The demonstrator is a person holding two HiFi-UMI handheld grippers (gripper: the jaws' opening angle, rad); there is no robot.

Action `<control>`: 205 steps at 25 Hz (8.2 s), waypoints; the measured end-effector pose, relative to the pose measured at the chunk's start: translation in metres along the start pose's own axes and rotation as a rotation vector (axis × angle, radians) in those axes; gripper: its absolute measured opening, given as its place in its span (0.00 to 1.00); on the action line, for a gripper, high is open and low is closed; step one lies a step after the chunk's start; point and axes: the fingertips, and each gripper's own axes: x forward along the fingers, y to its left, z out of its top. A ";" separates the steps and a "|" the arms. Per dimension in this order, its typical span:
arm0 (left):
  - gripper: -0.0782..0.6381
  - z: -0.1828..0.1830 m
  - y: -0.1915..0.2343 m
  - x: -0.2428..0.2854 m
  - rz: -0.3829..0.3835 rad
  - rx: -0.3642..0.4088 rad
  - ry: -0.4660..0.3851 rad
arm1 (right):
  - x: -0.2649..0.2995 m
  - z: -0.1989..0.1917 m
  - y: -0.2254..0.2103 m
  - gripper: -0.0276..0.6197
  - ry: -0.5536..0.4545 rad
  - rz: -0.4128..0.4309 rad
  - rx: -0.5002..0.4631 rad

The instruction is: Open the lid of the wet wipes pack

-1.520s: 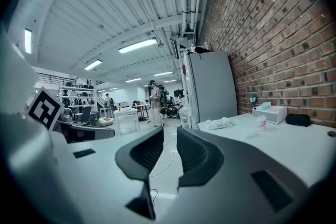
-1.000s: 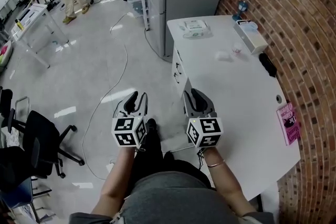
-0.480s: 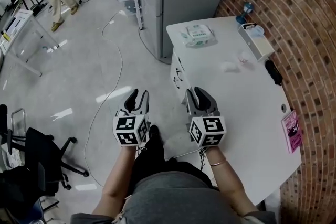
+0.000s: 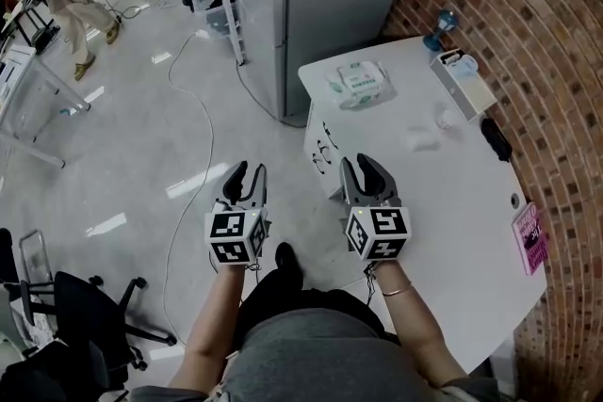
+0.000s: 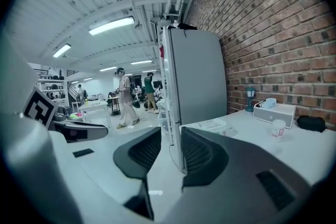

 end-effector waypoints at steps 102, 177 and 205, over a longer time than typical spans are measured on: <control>0.28 0.056 -0.168 0.362 -0.577 0.737 0.368 | 0.211 -0.061 -0.173 0.24 0.210 -0.119 0.046; 0.21 -0.011 -0.187 0.366 -0.611 0.917 0.793 | 0.222 -0.076 -0.174 0.21 0.377 -0.098 0.063; 0.20 -0.005 -0.188 0.363 -0.681 0.772 0.828 | 0.222 -0.076 -0.173 0.20 0.383 -0.090 0.060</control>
